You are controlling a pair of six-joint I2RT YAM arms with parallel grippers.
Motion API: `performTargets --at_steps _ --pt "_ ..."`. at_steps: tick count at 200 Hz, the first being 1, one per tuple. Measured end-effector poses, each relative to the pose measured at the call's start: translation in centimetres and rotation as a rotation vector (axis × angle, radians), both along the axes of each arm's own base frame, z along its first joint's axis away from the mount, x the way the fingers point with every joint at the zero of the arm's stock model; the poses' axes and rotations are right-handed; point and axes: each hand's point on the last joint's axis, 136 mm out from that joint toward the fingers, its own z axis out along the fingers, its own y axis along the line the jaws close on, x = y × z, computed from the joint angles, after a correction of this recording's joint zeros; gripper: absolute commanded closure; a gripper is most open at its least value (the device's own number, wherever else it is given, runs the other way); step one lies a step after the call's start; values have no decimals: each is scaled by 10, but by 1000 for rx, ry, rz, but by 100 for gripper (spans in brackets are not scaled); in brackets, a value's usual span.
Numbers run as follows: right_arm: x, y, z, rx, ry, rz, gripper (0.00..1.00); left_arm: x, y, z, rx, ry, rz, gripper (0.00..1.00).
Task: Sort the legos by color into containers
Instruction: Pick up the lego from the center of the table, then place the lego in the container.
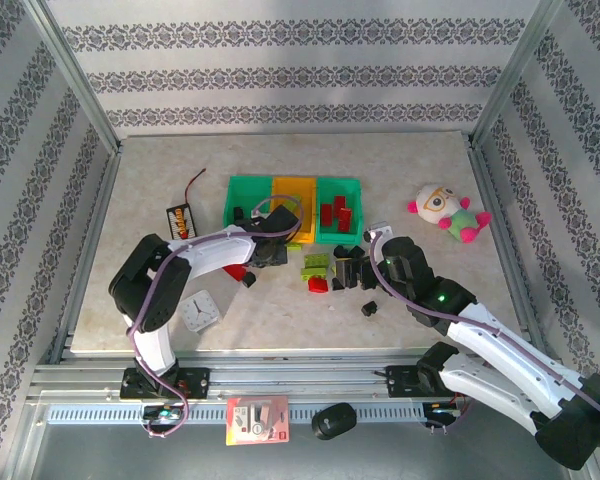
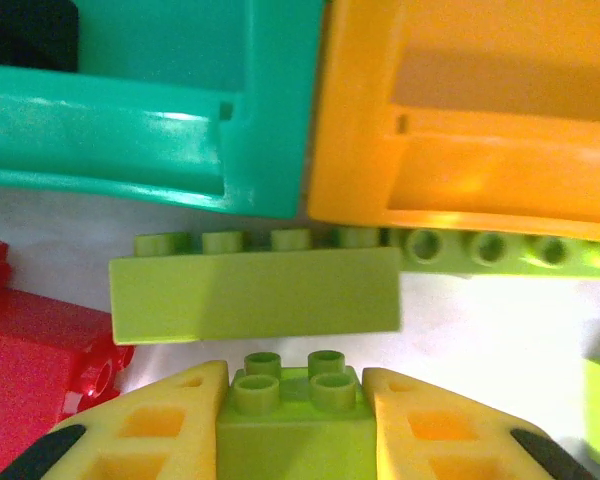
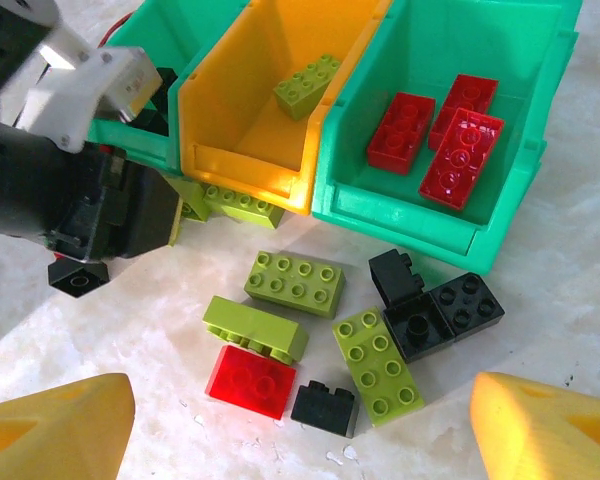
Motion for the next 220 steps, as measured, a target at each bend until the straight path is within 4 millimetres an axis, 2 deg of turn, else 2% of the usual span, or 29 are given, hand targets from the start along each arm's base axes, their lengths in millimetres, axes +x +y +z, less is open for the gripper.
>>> performTargets --at_steps 25,56,71,89,102,119,151,165,183,192,220 --pt "0 0 0 0 0 0 13 5 -6 28 -34 -54 -37 70" --pt "1 1 0 0 0 0 13 25 -25 65 -78 -136 -107 69" --pt "1 1 -1 -1 0 0 13 39 -33 81 -85 -175 -132 68" --pt "1 1 0 0 0 0 13 65 -42 94 -88 -216 -145 68" --pt "1 1 0 0 -1 0 13 85 -45 96 -81 -232 -145 68" --pt "1 1 0 1 -2 0 13 110 -45 89 -57 -238 -146 67" --pt "0 -1 0 -1 0 -1 13 134 -42 64 -11 -203 -150 63" --pt "-1 -1 1 -1 -1 -1 13 137 -43 57 3 -189 -164 56" --pt "-1 -2 1 -1 -2 -5 13 137 -44 54 2 -178 -184 39" --pt "0 -3 0 -4 0 -10 13 137 -46 55 1 -181 -204 28" --pt "1 -3 -9 -28 30 -11 13 131 -46 68 -10 -207 -237 7"
